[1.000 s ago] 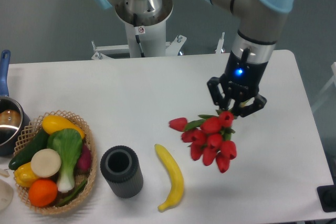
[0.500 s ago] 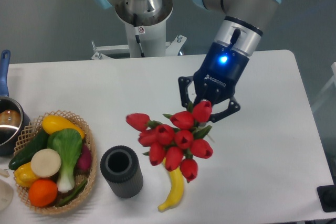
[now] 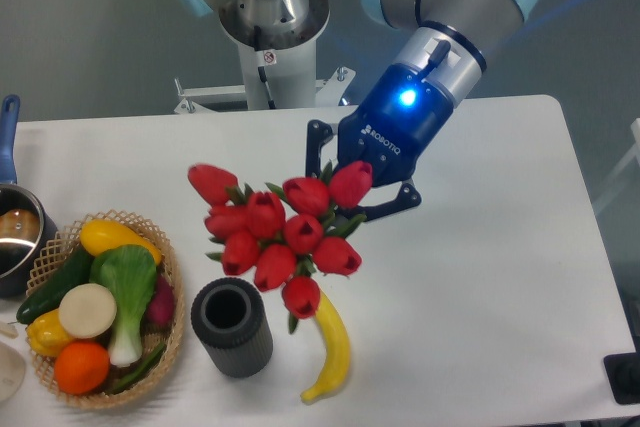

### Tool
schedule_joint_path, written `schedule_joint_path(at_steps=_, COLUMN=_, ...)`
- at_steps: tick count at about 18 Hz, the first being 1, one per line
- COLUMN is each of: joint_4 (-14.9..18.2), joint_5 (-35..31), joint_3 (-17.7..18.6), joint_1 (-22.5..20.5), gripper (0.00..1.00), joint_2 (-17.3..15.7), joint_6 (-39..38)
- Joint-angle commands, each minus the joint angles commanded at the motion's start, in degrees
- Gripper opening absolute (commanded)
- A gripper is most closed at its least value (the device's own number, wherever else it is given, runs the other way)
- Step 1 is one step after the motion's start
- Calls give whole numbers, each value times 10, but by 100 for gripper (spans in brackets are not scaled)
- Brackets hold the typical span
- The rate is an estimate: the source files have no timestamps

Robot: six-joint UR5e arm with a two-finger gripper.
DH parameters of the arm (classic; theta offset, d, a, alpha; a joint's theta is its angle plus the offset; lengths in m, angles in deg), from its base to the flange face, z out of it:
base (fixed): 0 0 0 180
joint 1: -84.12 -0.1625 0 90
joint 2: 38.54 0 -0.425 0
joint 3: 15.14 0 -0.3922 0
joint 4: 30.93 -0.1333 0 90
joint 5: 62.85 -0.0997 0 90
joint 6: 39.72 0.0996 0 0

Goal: Insert the flowers into the vase
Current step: 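Carry the red tulip bunch with the gripper over the black vase, then lower the tulip stems into the black vase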

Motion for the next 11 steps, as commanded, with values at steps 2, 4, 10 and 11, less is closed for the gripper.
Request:
schedule_joint_path(at_steps=2, joint_4=0, joint_5=38, joint_3=0, joint_1=9, gripper=0, joint_2=9, joint_6=3)
schedule_joint_path(at_steps=4, joint_4=0, joint_5=53, joint_3=0, joint_1=15, gripper=0, joint_2=18, joint_6=5)
schedule_joint_path(at_steps=10, joint_4=0, joint_5=53, joint_3=-3, joint_1=41, gripper=0, joint_2=52, joint_6=34)
schedule_joint_path(at_steps=11, joint_4=0, joint_5=53, joint_3=-3, joint_1=41, gripper=0, joint_2=55, joint_6=35)
